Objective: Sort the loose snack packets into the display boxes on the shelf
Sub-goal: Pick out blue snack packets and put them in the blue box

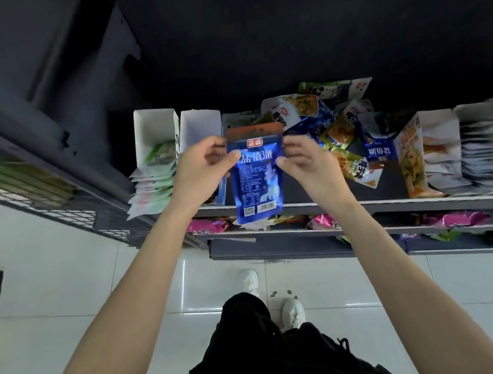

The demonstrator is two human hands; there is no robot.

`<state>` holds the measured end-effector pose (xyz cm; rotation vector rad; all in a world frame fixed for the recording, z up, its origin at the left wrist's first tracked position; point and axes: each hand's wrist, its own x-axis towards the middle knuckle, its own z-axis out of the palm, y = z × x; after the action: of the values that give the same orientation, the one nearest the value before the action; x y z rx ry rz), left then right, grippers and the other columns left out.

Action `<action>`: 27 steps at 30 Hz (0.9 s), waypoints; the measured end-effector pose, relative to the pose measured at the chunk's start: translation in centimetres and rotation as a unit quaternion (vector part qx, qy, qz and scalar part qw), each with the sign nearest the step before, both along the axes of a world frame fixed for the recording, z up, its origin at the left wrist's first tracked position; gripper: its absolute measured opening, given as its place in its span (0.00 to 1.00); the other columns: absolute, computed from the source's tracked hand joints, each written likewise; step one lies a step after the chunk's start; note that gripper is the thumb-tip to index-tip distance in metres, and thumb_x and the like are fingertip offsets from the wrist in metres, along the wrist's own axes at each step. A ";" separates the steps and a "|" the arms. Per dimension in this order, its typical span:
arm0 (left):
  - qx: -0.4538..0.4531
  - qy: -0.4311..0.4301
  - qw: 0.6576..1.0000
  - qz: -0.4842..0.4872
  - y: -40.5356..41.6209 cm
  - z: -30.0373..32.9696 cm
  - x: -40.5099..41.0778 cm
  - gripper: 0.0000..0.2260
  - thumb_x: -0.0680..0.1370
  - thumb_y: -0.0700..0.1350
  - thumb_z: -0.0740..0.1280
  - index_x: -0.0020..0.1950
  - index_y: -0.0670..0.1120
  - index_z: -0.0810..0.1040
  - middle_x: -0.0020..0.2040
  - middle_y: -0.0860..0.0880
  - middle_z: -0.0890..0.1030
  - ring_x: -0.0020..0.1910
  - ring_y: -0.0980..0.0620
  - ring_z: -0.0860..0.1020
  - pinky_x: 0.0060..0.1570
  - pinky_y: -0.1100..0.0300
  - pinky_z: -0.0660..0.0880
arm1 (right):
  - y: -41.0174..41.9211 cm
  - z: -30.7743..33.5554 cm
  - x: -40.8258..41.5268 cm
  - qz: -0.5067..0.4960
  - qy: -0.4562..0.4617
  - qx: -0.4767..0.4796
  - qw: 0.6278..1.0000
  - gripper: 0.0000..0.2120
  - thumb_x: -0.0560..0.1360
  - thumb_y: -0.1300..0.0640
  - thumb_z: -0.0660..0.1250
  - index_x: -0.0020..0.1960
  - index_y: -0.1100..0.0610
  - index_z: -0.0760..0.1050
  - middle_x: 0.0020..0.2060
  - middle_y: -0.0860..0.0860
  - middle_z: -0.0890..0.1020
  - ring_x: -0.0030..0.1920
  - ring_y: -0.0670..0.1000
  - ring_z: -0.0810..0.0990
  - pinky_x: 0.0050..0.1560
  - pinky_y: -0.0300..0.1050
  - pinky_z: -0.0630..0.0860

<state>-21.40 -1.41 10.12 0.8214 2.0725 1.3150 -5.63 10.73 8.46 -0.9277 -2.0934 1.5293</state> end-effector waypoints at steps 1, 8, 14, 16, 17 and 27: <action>0.017 0.011 0.999 0.024 -0.2 0.1 -0.7 0.09 0.74 0.40 0.70 0.43 0.53 0.75 0.38 0.53 0.78 0.36 0.56 0.78 0.39 0.57 0.79 | -0.4 0.3 -0.6 -0.030 0.006 0.082 0.996 0.15 0.75 0.56 0.69 0.61 0.55 0.72 0.51 0.47 0.80 0.46 0.39 0.78 0.44 0.30 0.74; 0.050 0.016 0.996 0.069 -0.2 0.8 -3.0 0.12 0.73 0.36 0.69 0.51 0.49 0.72 0.40 0.55 0.75 0.33 0.68 0.76 0.33 0.72 0.73 | -5.1 -0.3 -7.9 -0.002 -0.064 0.314 0.947 0.27 0.68 0.48 0.75 0.62 0.55 0.72 0.52 0.52 0.80 0.50 0.53 0.79 0.46 0.47 0.77; 0.050 0.070 0.996 0.028 -1.1 0.6 -6.8 0.20 0.73 0.51 0.71 0.63 0.53 0.71 0.50 0.57 0.79 0.52 0.60 0.77 0.53 0.66 0.72 | -4.0 -0.2 -12.8 -0.068 -0.033 0.328 0.942 0.05 0.71 0.63 0.70 0.44 0.60 0.74 0.31 0.53 0.78 0.30 0.56 0.77 0.28 0.44 0.70; 0.045 0.083 0.994 0.060 -1.3 0.2 -9.1 0.21 0.75 0.50 0.69 0.66 0.51 0.70 0.58 0.54 0.77 0.57 0.58 0.75 0.56 0.64 0.71 | -3.0 -0.6 -14.1 -0.053 -0.040 0.174 0.983 0.07 0.72 0.60 0.71 0.49 0.59 0.76 0.38 0.51 0.82 0.36 0.52 0.80 0.38 0.49 0.78; 0.030 0.075 0.994 0.068 -1.2 0.0 -10.2 0.21 0.75 0.48 0.69 0.67 0.49 0.70 0.59 0.53 0.76 0.56 0.57 0.75 0.56 0.63 0.71 | -2.4 -1.0 -14.6 -0.044 -0.038 0.092 0.994 0.10 0.72 0.60 0.71 0.52 0.59 0.76 0.43 0.52 0.83 0.41 0.51 0.82 0.44 0.51 0.80; -0.069 0.156 0.985 0.015 0.6 -4.6 -13.8 0.08 0.75 0.43 0.69 0.53 0.44 0.77 0.45 0.52 0.80 0.44 0.53 0.78 0.43 0.63 0.73 | -0.9 -4.5 -16.6 -0.015 -0.095 0.125 0.987 0.11 0.75 0.58 0.69 0.56 0.60 0.78 0.48 0.55 0.83 0.45 0.53 0.82 0.47 0.48 0.80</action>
<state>-35.23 -0.85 5.53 0.9886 2.3968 1.0976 -22.23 9.87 3.96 -1.0387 -2.3271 1.1659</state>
